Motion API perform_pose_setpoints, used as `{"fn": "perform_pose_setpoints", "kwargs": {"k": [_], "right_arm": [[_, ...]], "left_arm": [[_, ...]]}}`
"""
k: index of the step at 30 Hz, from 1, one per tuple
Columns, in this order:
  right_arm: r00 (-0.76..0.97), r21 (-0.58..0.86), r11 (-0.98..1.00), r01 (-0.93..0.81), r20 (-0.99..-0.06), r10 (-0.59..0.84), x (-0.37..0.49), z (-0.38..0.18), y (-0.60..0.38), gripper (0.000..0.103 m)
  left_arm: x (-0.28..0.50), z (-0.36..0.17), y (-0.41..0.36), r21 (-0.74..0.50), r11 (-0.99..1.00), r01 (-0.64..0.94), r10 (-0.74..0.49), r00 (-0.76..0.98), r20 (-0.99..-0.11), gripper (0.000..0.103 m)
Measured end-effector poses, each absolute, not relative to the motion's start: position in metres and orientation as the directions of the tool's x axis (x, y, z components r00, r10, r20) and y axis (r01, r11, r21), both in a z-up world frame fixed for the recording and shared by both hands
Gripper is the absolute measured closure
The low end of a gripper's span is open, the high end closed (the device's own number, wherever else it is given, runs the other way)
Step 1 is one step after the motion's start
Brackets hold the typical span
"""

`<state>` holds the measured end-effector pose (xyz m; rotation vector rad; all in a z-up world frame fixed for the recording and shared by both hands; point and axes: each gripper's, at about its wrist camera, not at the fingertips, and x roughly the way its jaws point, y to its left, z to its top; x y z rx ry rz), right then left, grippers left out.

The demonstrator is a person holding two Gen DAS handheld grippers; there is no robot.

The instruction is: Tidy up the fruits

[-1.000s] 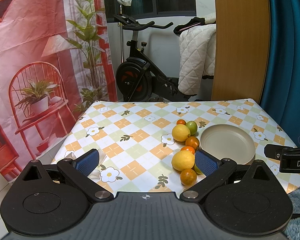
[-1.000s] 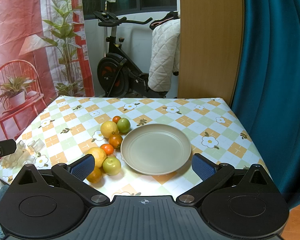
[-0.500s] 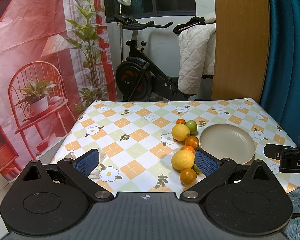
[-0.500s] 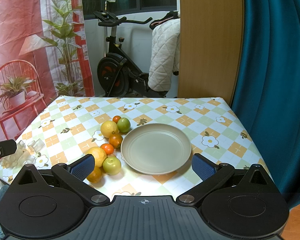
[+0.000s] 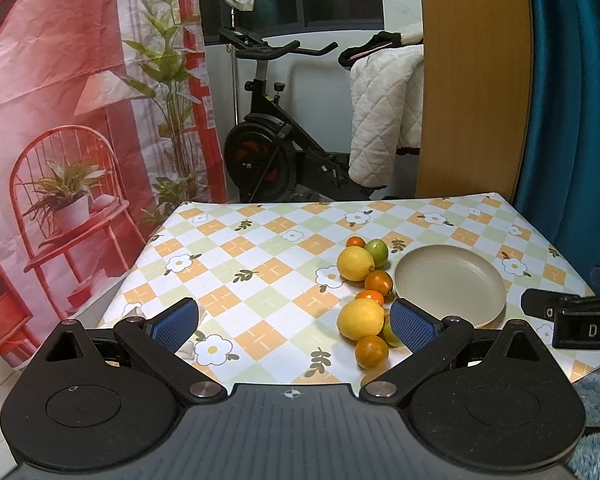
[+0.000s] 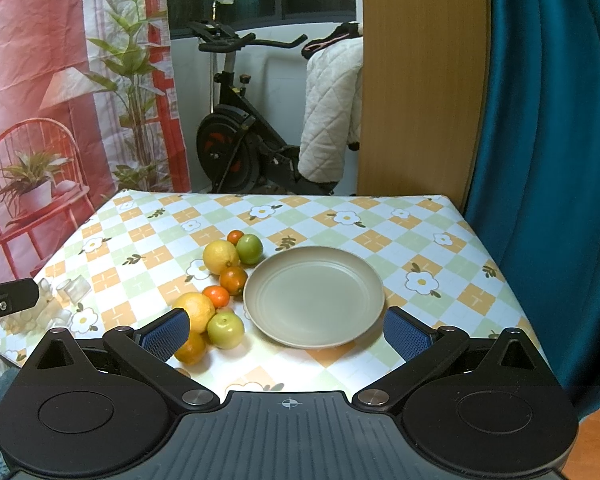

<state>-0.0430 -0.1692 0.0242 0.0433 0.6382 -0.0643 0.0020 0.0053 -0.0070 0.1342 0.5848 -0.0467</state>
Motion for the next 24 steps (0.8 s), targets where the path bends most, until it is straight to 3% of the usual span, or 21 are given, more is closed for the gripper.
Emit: {"fn": "perform_pose_setpoints", "kwargs": {"k": [11,24], "right_arm": [[0.826,-0.006,1.0,-0.027,-0.563,0.019,-0.023,0.021,-0.161,0.0],[0.791,0.039,0.99,-0.136,-0.598,0.133,0.032,-0.009,-0.155,0.0]], "left_arm": [[0.024,-0.009,0.009,0.116,0.989,0.092,-0.013,0.834,-0.551,0.0],[0.059,-0.025,0.015,0.142,0.988,0.061,0.029,0.831,-0.556,0.003]]}}
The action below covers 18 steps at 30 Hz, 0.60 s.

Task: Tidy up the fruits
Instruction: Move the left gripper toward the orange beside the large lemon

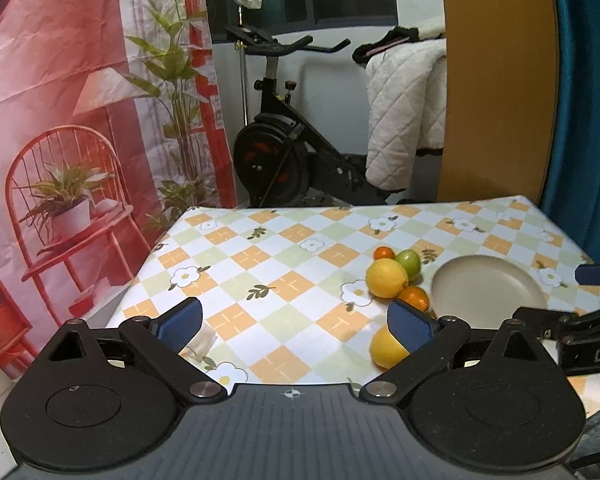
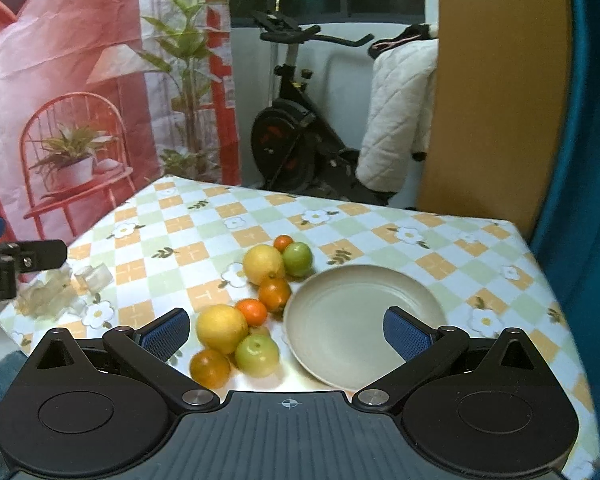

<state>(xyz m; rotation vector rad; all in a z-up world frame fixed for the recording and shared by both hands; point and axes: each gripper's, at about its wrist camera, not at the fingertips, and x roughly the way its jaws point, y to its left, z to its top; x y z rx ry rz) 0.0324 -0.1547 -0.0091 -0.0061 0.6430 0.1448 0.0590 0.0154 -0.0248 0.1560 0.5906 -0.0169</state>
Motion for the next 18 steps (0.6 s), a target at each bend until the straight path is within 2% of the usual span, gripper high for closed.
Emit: {"fn": "perform_pose_setpoints", "kwargs": {"k": [9,18], "right_arm": [[0.798,0.074,0.984,-0.16,-0.577,0.174,0.066,-0.019,-0.155,0.0],[0.81,0.084,0.985,-0.151,-0.561,0.171,0.085,-0.035,-0.145,0.0]], "left_arm": [[0.091,-0.039,0.027,0.117,0.993,0.005,0.064,0.809,-0.585,0.003],[0.109,-0.061,0.021,0.132,0.991,-0.012,0.084,0.826,-0.557,0.003]]}}
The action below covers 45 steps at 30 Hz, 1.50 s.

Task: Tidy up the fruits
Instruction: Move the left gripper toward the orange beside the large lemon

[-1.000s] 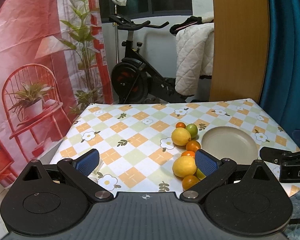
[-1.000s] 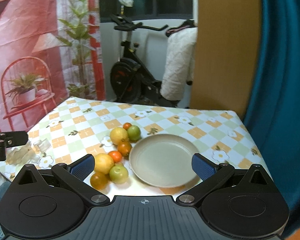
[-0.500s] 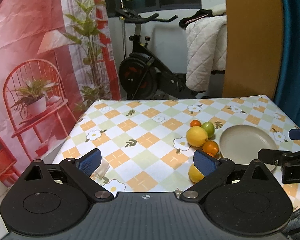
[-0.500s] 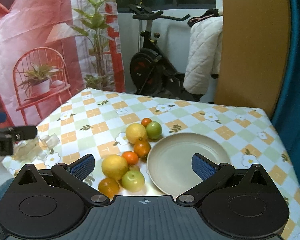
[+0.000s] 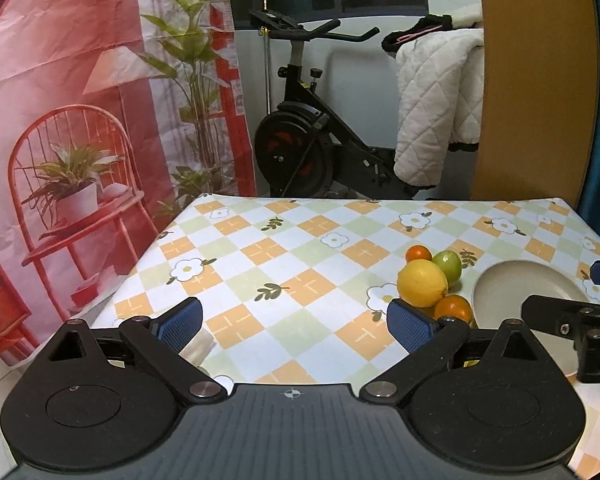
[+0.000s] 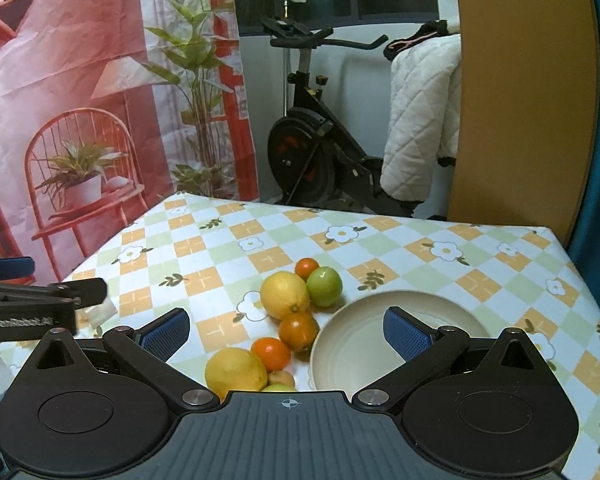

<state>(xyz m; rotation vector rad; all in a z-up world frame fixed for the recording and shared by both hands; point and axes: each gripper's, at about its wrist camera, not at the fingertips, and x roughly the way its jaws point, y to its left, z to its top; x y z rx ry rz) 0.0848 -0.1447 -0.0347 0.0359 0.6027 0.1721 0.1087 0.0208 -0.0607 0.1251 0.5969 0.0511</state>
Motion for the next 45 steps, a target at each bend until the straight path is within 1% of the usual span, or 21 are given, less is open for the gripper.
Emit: {"fn": "perform_pose_setpoints", "kwargs": {"k": [5,8,10,12,14,15,20,21,22,24,26,27,31,35,38,42,45], "right_arm": [[0.819,0.059,0.993,-0.099,-0.562,0.115,0.076,-0.054,-0.141,0.0],[0.81,0.027,0.996,-0.084,-0.581,0.084,0.07,-0.064,-0.141,0.002],[0.811,0.019,0.995,-0.094,-0.579,0.087,0.065,-0.068,-0.142,0.005],[0.813,0.0,0.995,-0.102,-0.577,0.083,0.062,-0.07,-0.142,0.005],[0.815,-0.015,0.993,-0.113,-0.573,0.085,0.059,-0.071,-0.142,0.005],[0.815,-0.022,0.992,-0.12,-0.573,0.086,0.057,-0.071,-0.141,0.005],[0.796,-0.04,0.984,-0.172,-0.594,0.115,0.054,-0.079,-0.137,0.007],[0.792,-0.039,0.983,-0.182,-0.597,0.123,0.053,-0.081,-0.137,0.007],[0.788,-0.039,0.98,-0.194,-0.602,0.132,0.052,-0.083,-0.136,0.01],[0.782,-0.04,0.979,-0.202,-0.609,0.136,0.052,-0.086,-0.136,0.013],[0.779,-0.029,0.978,-0.206,-0.609,0.146,0.053,-0.087,-0.138,0.014],[0.779,-0.025,0.978,-0.205,-0.609,0.147,0.053,-0.088,-0.139,0.015],[0.775,-0.006,0.98,-0.201,-0.613,0.155,0.053,-0.091,-0.143,0.016],[0.774,0.01,0.981,-0.191,-0.613,0.158,0.053,-0.093,-0.148,0.016],[0.776,0.019,0.983,-0.182,-0.612,0.155,0.054,-0.095,-0.152,0.016],[0.773,0.031,0.986,-0.166,-0.616,0.15,0.057,-0.099,-0.157,0.016],[0.767,0.042,0.985,-0.168,-0.622,0.158,0.058,-0.102,-0.159,0.016]], "left_arm": [[0.102,-0.077,0.017,0.134,0.991,0.01,0.073,0.799,-0.597,0.003],[0.1,-0.083,0.02,0.12,0.993,0.021,0.059,0.778,-0.625,0.003],[0.099,-0.085,0.025,0.073,0.997,0.013,0.038,0.758,-0.652,0.003],[0.099,-0.086,0.033,0.008,1.0,0.004,0.002,0.735,-0.679,0.003],[0.099,-0.089,0.038,-0.025,1.0,-0.004,-0.015,0.714,-0.7,0.004],[0.1,-0.091,0.039,-0.035,0.999,-0.003,-0.022,0.708,-0.706,0.008],[0.095,-0.098,0.033,-0.03,0.999,0.041,-0.05,0.701,-0.712,0.018],[0.095,-0.099,0.029,-0.025,0.998,0.052,-0.054,0.705,-0.708,0.022],[0.094,-0.1,0.027,-0.022,0.998,0.061,-0.059,0.709,-0.703,0.024],[0.094,-0.101,0.026,-0.021,0.997,0.072,-0.066,0.721,-0.69,0.028],[0.094,-0.1,0.024,-0.011,0.997,0.08,-0.068,0.748,-0.66,0.032],[0.095,-0.098,0.024,-0.01,0.996,0.092,-0.077,0.759,-0.646,0.032],[0.098,-0.096,0.022,-0.036,0.985,0.168,-0.155,0.781,-0.605,0.032],[0.109,-0.101,0.016,-0.072,0.976,0.207,-0.203,0.734,-0.648,0.031],[0.115,-0.107,0.009,-0.062,0.977,0.206,-0.193,0.715,-0.672,0.031],[0.121,-0.118,0.011,-0.063,0.992,0.105,-0.119,0.694,-0.71,0.031],[0.118,-0.124,0.01,-0.028,0.996,0.089,-0.082,0.688,-0.721,0.031]]}}
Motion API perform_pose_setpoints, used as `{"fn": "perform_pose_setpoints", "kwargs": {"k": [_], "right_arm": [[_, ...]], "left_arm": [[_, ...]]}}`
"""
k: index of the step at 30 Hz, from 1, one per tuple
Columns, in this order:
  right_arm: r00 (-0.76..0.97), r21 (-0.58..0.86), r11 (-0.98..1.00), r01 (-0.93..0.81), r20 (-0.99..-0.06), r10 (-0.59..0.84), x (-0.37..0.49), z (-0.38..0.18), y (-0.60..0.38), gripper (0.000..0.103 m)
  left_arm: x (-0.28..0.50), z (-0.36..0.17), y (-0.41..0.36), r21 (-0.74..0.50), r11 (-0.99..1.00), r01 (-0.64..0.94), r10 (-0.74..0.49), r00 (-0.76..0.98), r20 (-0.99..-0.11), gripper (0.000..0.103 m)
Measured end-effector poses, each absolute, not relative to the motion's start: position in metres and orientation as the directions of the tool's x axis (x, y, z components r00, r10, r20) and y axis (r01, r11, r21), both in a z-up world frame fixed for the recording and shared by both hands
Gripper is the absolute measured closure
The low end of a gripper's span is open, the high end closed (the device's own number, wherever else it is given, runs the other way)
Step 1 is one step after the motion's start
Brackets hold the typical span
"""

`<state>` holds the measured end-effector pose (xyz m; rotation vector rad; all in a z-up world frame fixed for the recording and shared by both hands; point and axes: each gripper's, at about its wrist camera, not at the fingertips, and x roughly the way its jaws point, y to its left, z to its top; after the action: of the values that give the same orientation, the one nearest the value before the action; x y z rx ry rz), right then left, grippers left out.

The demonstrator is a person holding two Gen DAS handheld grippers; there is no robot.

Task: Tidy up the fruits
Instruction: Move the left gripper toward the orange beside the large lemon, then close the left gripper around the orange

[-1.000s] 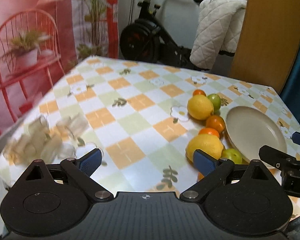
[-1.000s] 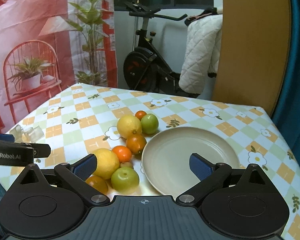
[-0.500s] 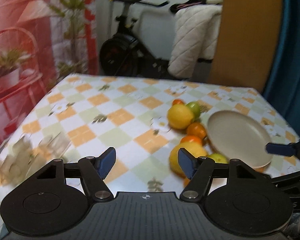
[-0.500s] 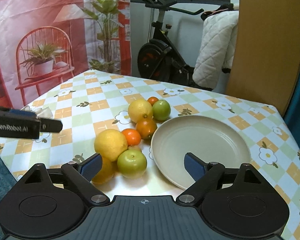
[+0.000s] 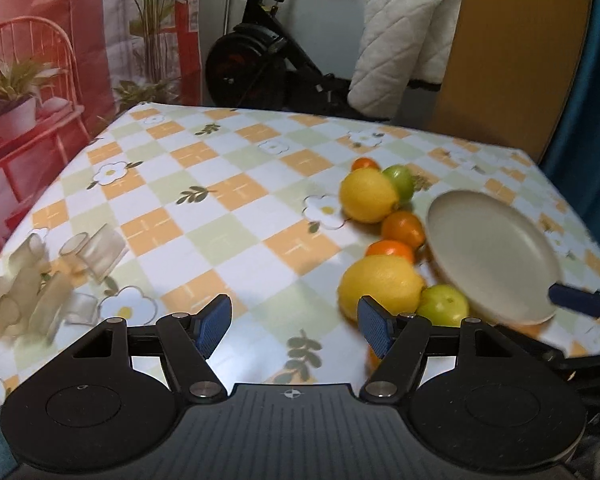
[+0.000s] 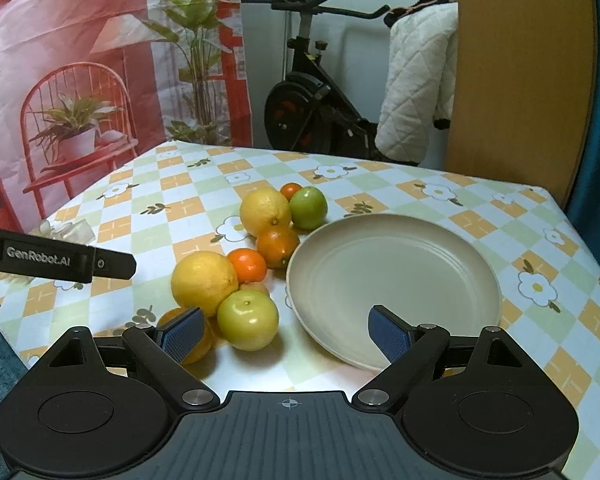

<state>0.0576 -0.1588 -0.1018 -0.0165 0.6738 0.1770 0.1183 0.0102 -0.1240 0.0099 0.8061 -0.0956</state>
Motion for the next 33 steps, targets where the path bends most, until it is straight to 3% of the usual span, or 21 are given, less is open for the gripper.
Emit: {"fn": "perform_pose_setpoints", "kwargs": {"k": [6,9,21,30,33], "right_arm": [[0.735,0.054,0.977,-0.206,-0.651,0.191,0.059,-0.107,-0.153,0.029],[0.728,0.052,0.975,-0.217,-0.656,0.198,0.059,-0.108,-0.15,0.03],[0.72,0.062,0.974,-0.216,-0.664,0.202,0.058,-0.11,-0.153,0.055],[0.723,0.094,0.979,-0.181,-0.661,0.198,0.058,-0.111,-0.164,0.061],[0.72,0.097,0.978,-0.185,-0.664,0.202,0.059,-0.112,-0.163,0.061]], "left_arm": [[0.116,-0.13,0.004,0.012,0.991,0.135,-0.082,0.668,-0.739,0.031],[0.115,-0.132,0.007,-0.001,0.992,0.13,-0.088,0.667,-0.74,0.031],[0.11,-0.14,-0.004,-0.106,0.958,0.265,-0.257,0.641,-0.723,0.037],[0.114,-0.148,-0.014,-0.161,0.919,0.359,-0.359,0.596,-0.718,0.038],[0.117,-0.152,-0.017,-0.164,0.917,0.363,-0.362,0.586,-0.725,0.045]]}}
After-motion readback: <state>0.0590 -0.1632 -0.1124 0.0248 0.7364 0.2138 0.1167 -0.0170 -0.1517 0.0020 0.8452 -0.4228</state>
